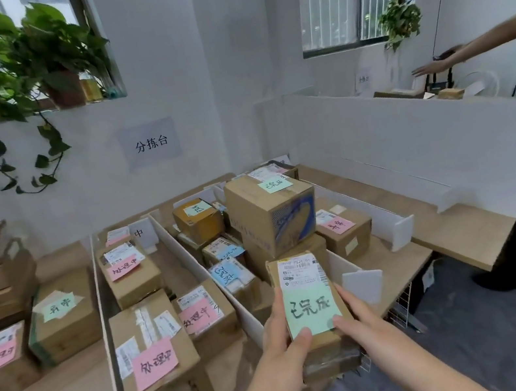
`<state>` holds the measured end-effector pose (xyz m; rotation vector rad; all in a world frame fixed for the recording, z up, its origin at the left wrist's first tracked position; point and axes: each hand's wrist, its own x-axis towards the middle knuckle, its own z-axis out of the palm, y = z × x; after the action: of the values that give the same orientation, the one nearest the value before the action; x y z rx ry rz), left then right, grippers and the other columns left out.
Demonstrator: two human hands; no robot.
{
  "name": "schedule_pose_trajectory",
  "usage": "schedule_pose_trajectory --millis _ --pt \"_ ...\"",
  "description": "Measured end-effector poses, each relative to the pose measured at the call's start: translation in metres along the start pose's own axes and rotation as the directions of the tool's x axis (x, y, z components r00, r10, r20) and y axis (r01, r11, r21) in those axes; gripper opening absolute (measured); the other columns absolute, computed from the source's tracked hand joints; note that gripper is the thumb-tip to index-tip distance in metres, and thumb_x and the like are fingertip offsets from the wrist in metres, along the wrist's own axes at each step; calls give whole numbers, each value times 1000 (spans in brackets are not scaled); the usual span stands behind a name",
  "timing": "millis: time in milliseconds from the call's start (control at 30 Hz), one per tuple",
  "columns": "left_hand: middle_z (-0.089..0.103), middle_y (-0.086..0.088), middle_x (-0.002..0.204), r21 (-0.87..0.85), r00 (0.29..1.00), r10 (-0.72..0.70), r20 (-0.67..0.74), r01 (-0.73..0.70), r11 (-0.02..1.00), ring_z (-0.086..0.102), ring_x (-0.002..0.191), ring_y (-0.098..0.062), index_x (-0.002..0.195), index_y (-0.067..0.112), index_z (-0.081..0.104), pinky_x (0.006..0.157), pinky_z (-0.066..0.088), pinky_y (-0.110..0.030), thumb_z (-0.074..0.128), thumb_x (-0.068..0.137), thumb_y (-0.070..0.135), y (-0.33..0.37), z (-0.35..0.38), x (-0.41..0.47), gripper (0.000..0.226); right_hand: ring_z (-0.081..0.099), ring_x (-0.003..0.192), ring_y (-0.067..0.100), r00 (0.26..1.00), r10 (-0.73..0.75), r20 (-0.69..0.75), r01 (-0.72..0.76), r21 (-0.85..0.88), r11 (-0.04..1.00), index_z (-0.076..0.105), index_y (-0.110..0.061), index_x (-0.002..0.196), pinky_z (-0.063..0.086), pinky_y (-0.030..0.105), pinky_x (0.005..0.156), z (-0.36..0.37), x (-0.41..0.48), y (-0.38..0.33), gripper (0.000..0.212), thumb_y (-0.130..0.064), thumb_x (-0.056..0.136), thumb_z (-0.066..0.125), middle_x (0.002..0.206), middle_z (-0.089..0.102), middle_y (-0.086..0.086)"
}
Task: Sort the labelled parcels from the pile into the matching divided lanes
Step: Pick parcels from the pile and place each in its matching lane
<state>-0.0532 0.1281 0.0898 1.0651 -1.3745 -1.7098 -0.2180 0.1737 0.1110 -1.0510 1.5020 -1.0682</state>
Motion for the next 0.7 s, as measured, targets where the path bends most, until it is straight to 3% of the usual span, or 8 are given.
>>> schedule_pose_trajectory --millis 133,233,333,533,600,700 --pt "45 12 144 -26 994 -43 -100 40 999 53 127 -17 115 79 41 104 48 -45 58 97 24 -7 -9 18 60 45 129 5 1000 -10 12 10 -33 999 32 -51 143 38 30 106 1 23 3 57 -36 95 57 140 43 -23" --pt "45 3 142 -22 990 -57 -129 55 998 55 123 -22 110 71 54 97 52 -45 63 91 26 -6 -18 36 50 56 118 8 999 32 35 -33 23 999 44 -44 134 49 32 99 4 51 6 43 -30 96 57 132 52 -16" --pt "46 -1 137 -31 989 -34 -143 29 999 58 113 -19 115 55 53 83 57 -32 60 96 13 -6 -31 57 47 60 111 14 998 59 10 -60 55 997 54 -42 114 53 38 95 11 83 2 24 -27 95 58 125 59 -7" --pt "54 2 129 -75 976 -27 -214 11 997 58 113 -21 119 48 52 75 53 -25 58 96 12 1 -60 92 44 58 113 8 999 45 8 -45 -16 999 57 -57 106 50 40 99 29 136 -8 26 -49 82 62 119 63 -22" --pt "52 1 131 -91 968 -33 -247 11 996 57 116 -22 119 50 53 81 53 -29 60 94 11 0 -73 107 47 58 112 5 999 32 31 -32 -11 999 60 -51 110 50 34 97 37 151 -10 24 -41 88 61 120 63 -20" --pt "54 0 132 -61 948 -2 -319 -19 998 59 114 -22 116 51 54 85 55 -32 64 88 13 -3 -89 129 48 55 105 -8 999 2 38 0 -58 998 61 -41 113 46 12 82 41 165 -10 24 -24 96 56 117 63 -20"
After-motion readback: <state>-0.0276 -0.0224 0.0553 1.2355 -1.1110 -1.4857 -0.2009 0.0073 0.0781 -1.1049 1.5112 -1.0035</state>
